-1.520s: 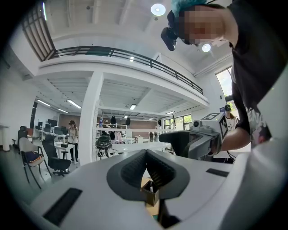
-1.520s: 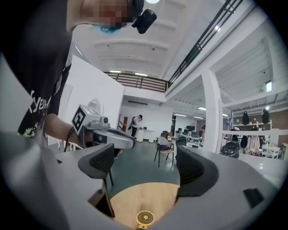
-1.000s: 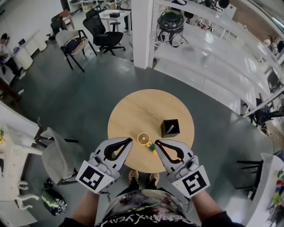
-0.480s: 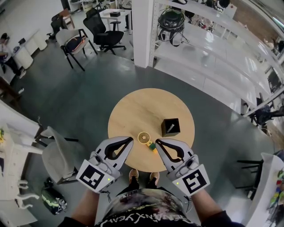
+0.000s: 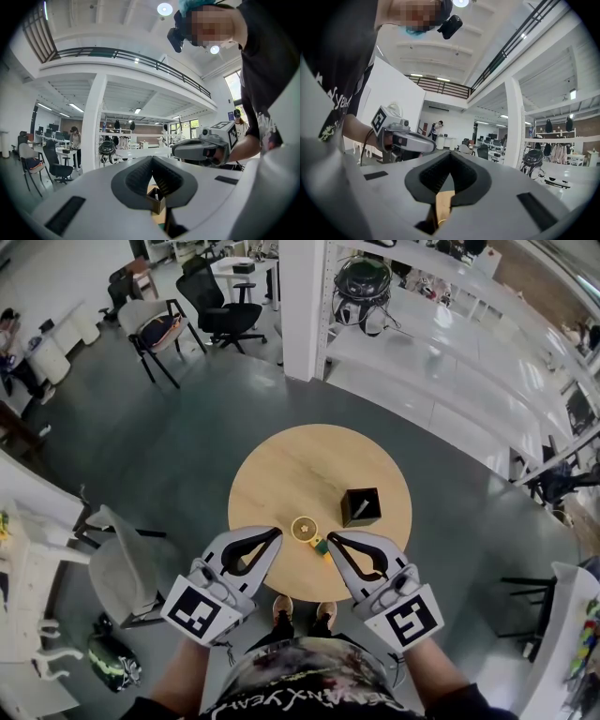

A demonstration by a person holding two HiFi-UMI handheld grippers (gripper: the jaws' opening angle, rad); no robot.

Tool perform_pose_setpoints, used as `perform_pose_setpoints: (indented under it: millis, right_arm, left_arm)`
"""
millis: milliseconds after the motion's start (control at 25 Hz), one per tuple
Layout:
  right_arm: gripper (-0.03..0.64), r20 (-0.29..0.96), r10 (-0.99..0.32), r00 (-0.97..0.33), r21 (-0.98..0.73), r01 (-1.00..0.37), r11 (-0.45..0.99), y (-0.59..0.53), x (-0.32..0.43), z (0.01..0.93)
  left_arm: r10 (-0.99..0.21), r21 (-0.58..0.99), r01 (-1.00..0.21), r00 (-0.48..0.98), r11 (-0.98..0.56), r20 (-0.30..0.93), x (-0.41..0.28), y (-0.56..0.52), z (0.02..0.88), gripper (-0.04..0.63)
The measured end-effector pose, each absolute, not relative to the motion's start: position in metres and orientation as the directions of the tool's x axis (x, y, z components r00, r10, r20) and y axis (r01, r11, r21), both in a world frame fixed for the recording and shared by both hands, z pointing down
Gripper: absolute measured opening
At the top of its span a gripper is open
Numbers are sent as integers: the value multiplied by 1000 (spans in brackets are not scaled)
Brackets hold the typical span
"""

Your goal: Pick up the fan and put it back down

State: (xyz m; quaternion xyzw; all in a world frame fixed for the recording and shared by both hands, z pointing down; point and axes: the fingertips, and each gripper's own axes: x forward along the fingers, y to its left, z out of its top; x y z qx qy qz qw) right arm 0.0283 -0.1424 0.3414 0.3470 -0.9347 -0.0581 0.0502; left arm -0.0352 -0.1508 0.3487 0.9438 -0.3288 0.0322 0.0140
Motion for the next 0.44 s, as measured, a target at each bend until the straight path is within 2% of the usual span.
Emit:
perform_pose_setpoints:
  millis: [440]
  right_arm:
    - [0,49,-657,-752,135,-647,751,-146,29,345]
  left_arm:
    - [-621,5,-622,781,-783,65,-35,-153,351,17]
